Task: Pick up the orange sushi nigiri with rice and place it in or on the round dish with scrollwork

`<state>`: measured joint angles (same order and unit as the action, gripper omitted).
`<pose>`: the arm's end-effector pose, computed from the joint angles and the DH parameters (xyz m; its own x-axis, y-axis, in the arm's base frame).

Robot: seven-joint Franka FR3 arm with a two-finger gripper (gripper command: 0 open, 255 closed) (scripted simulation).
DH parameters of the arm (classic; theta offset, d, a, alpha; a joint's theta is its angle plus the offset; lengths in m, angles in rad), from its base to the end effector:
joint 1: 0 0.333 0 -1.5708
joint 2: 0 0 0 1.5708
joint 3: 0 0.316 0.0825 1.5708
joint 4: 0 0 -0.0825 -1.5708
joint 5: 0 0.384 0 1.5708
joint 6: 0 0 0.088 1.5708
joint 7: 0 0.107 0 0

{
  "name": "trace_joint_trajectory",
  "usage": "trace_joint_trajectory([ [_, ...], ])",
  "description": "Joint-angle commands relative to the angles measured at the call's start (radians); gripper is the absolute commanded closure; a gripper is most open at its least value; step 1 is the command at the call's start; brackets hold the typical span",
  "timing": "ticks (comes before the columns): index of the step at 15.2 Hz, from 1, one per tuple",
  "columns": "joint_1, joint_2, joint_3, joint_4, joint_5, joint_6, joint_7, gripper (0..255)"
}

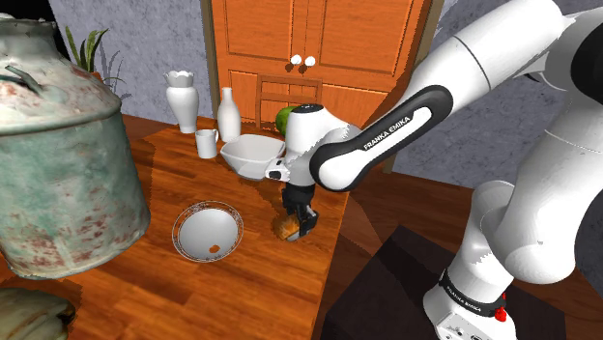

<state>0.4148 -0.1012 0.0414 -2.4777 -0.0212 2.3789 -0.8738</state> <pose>0.4166 0.2041 0.3290 0.2238 0.9745 -0.0131 0.9746 -0.2237 0.0137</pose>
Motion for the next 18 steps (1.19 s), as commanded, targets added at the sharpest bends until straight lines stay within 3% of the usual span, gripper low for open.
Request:
trace_joint_trajectory([
  [1, 0.000, -0.014, 0.000, 0.007, 0.001, -0.022, -0.001, 255],
  [18, 0.002, -0.142, -0.003, 0.124, 0.010, -0.268, -0.011, 255],
])
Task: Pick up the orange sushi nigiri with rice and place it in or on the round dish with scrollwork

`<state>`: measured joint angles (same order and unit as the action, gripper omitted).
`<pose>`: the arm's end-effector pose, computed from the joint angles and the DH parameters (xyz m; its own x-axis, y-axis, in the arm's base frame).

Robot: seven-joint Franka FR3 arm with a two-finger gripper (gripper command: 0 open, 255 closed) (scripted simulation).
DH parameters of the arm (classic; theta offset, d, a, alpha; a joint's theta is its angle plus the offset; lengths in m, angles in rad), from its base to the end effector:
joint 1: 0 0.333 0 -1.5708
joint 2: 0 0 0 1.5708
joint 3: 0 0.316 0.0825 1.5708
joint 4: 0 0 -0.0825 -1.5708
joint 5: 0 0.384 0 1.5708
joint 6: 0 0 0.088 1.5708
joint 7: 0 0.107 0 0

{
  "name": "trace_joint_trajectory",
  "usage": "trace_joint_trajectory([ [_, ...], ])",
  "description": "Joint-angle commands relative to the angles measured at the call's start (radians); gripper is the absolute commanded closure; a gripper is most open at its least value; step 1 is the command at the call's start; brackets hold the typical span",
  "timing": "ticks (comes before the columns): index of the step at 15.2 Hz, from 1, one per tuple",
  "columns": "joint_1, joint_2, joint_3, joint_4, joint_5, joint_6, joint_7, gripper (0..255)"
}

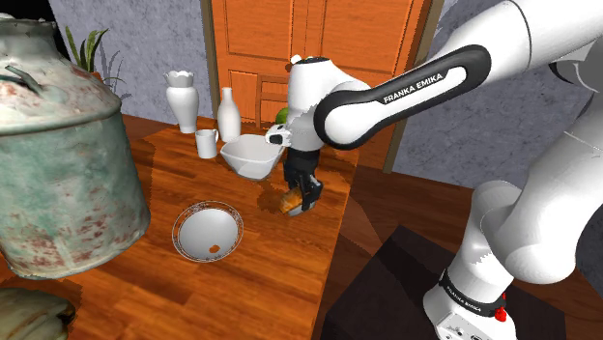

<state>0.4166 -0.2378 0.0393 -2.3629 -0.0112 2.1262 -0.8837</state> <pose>0.4165 0.2040 0.4206 0.2245 0.9744 -0.0140 0.9744 -0.2244 0.0126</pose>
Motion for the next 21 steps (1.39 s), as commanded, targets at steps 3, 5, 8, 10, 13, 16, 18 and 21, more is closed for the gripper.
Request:
trace_joint_trajectory([
  [3, 0.000, -0.021, -0.001, 0.036, 0.001, -0.057, -0.002, 255],
  [5, 0.004, 0.012, 0.006, 0.080, 0.002, -0.068, 0.009, 255],
  [8, 0.016, 0.121, 0.026, 0.198, -0.001, -0.078, 0.043, 255],
  [10, 0.024, 0.194, 0.038, 0.282, -0.006, -0.090, 0.065, 255],
  [13, 0.038, 0.305, 0.052, 0.418, -0.016, -0.116, 0.097, 255],
  [16, 0.054, 0.419, 0.063, 0.568, -0.029, -0.154, 0.127, 255],
  [18, 0.067, 0.498, 0.068, 0.679, -0.039, -0.185, 0.145, 255],
  [21, 0.089, 0.626, 0.073, 0.865, -0.053, -0.245, 0.169, 255],
])
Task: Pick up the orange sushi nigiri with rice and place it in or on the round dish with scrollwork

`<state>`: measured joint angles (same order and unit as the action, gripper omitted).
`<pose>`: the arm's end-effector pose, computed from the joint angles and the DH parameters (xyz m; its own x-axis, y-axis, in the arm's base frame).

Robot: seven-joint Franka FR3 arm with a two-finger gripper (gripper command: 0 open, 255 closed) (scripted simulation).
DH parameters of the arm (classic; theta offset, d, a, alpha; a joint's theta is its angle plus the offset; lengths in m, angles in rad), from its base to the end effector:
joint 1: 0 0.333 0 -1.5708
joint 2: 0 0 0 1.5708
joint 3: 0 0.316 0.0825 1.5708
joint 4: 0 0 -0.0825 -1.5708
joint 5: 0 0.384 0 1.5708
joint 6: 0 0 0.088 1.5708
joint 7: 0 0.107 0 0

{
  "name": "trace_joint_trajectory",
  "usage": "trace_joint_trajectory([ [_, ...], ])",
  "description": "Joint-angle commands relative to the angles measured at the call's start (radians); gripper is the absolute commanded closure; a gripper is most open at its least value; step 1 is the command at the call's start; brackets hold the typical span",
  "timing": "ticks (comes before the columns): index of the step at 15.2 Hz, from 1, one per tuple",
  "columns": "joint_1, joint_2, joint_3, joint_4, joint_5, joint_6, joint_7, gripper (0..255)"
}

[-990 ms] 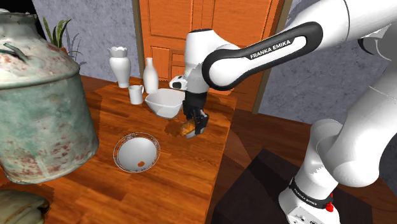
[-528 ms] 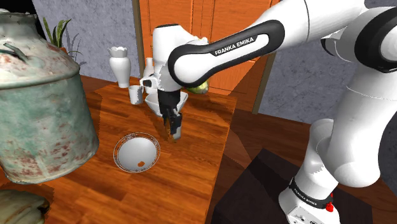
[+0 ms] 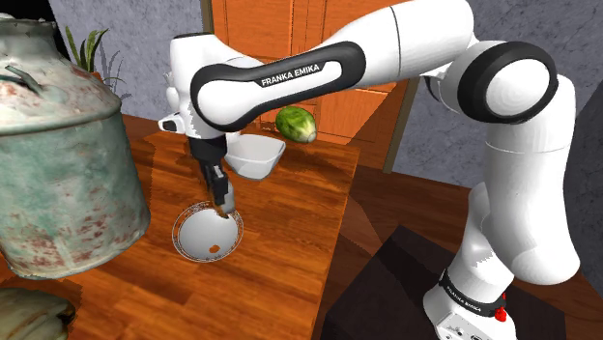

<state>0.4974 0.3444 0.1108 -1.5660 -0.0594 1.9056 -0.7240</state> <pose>0.5499 0.3673 0.4462 0.2236 0.9746 -0.0144 0.9746 -0.2234 0.0122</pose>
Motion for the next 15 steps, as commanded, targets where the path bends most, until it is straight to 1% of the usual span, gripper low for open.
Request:
trace_joint_trajectory([
  [1, 0.018, 0.100, 0.003, 0.154, -0.011, -0.054, 0.017, 255],
  [15, 0.017, 0.140, -0.001, 0.030, -0.018, 0.109, 0.024, 255],
])
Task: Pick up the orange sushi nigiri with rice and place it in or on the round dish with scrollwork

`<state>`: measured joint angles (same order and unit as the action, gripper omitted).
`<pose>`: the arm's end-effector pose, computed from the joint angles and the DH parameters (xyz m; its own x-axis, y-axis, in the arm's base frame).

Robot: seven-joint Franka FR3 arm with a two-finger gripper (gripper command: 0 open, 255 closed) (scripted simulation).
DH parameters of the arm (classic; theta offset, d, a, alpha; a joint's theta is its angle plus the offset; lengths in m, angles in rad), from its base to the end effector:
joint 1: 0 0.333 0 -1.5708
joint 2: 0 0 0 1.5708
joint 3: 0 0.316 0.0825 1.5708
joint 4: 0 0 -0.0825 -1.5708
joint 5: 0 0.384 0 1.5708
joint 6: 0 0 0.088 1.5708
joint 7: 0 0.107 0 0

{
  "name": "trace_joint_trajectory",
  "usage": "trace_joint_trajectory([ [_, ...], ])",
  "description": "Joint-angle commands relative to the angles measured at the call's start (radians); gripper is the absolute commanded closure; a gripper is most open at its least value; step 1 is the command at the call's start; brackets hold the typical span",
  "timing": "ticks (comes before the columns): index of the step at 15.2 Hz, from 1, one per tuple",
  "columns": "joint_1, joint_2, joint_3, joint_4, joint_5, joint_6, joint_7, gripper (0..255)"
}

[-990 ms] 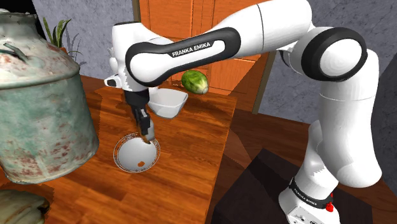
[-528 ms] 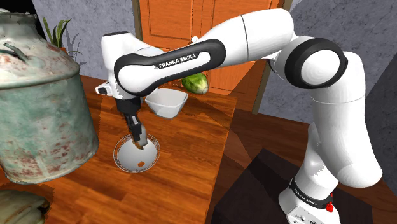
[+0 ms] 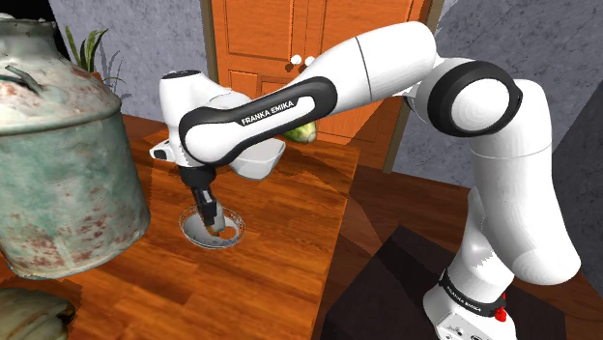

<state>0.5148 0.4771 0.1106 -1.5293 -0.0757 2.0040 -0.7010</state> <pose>0.5676 0.3907 0.3830 0.2231 0.9747 -0.0111 0.9747 -0.2229 0.0142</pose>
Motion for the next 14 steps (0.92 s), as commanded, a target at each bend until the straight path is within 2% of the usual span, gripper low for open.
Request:
trace_joint_trajectory([
  [1, 0.000, 0.008, -0.001, -0.006, -0.001, 0.010, 0.001, 255],
  [8, 0.000, 0.008, -0.001, -0.006, -0.001, 0.010, 0.002, 255],
  [9, -0.002, 0.006, -0.001, -0.009, -0.001, 0.011, 0.000, 0],
  [14, 0.000, 0.008, -0.001, -0.006, -0.002, 0.010, 0.002, 0],
])
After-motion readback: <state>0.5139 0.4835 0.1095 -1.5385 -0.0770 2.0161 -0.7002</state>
